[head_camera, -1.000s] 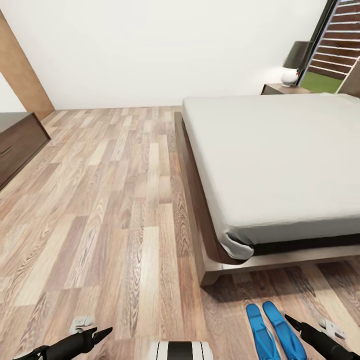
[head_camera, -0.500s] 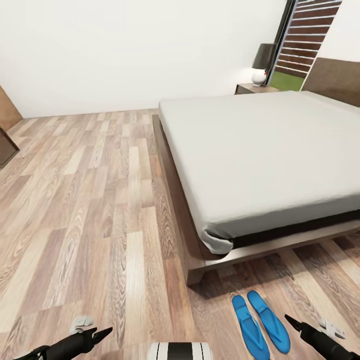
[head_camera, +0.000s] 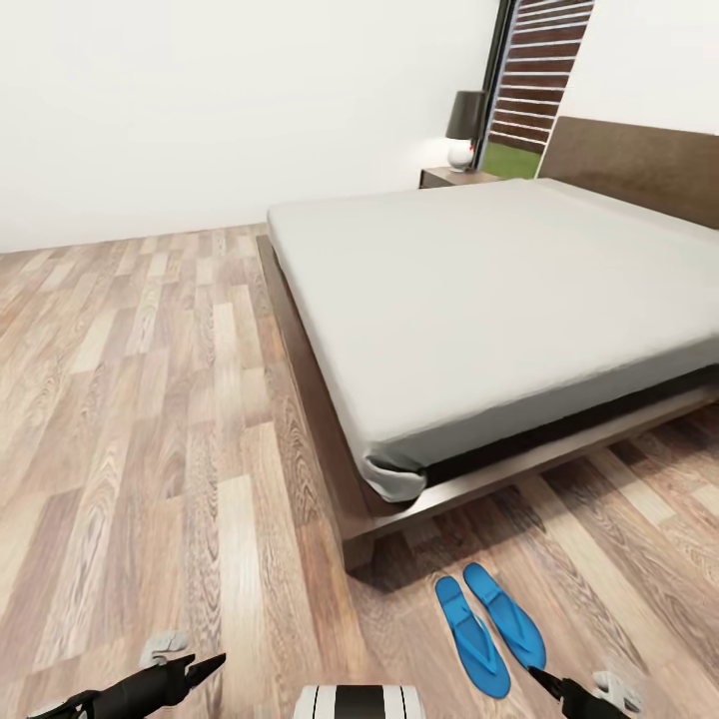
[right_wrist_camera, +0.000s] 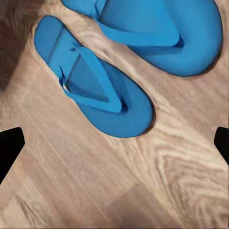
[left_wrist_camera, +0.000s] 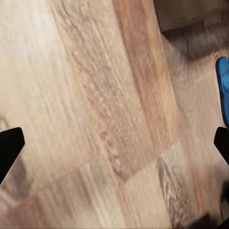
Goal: In the bedroom, move the book from the bed onto either nightstand, and place the two sandals side by side next to the bed.
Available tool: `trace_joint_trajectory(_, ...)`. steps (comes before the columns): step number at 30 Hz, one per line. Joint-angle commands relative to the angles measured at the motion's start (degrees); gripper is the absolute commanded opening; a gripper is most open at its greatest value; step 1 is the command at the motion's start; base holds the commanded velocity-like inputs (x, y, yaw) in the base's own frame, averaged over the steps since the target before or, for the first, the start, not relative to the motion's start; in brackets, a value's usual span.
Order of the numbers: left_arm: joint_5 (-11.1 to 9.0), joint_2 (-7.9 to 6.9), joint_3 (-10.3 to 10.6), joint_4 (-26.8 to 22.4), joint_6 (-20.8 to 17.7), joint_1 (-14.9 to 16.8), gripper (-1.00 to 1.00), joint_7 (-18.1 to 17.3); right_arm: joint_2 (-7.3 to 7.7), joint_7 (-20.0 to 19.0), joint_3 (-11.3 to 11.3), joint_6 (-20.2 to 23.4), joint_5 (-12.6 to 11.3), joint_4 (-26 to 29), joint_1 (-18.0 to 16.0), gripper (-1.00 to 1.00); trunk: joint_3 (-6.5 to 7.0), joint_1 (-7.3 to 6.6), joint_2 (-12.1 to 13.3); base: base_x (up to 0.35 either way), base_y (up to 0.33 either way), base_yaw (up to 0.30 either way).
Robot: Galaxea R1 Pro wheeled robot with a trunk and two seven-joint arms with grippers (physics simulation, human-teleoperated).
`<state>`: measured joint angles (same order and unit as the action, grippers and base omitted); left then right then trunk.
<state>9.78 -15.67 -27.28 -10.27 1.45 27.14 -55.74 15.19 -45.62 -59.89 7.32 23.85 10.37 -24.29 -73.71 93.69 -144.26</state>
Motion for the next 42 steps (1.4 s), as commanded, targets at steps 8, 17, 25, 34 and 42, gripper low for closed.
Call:
trace_joint_trajectory(8,0.59,0.10,-0.41,-0.01,0.14,0.01,1.00,-0.24,-1.30,-0.35,-0.50,0.58,2.91,-2.47,-0.05,1.00,0.15,-0.01,-0.02,0.000,0.000,-0.280)
trace_joint_trajectory(17,0.64,0.12,-0.41,-0.01,0.14,0.01,1.00,-0.24,-1.98,-0.41,-0.71,-1.73,3.38,-2.16,-0.05,1.00,0.17,-0.01,-0.02,0.000,0.000,-0.283)
trace_joint_trajectory(25,0.67,0.12,-0.40,-0.01,0.14,0.01,1.00,-0.24,-1.84,-0.44,-0.76,-1.86,3.38,-2.04,-0.05,1.00,1.06,-0.11,0.04,0.000,0.000,-0.283)
trace_joint_trajectory(34,0.67,0.12,-0.40,-0.01,0.14,0.01,1.00,-0.24,-1.83,-0.44,-0.76,-1.87,3.39,-2.01,-0.05,1.00,3.05,-0.35,0.16,0.000,0.000,-0.283)
trace_joint_trajectory(42,0.67,0.12,-0.40,-0.01,0.14,0.01,1.00,-0.24,-1.83,-0.44,-0.76,-1.87,3.39,-1.99,-0.05,1.00,3.94,-0.45,0.21,0.000,0.000,-0.283)
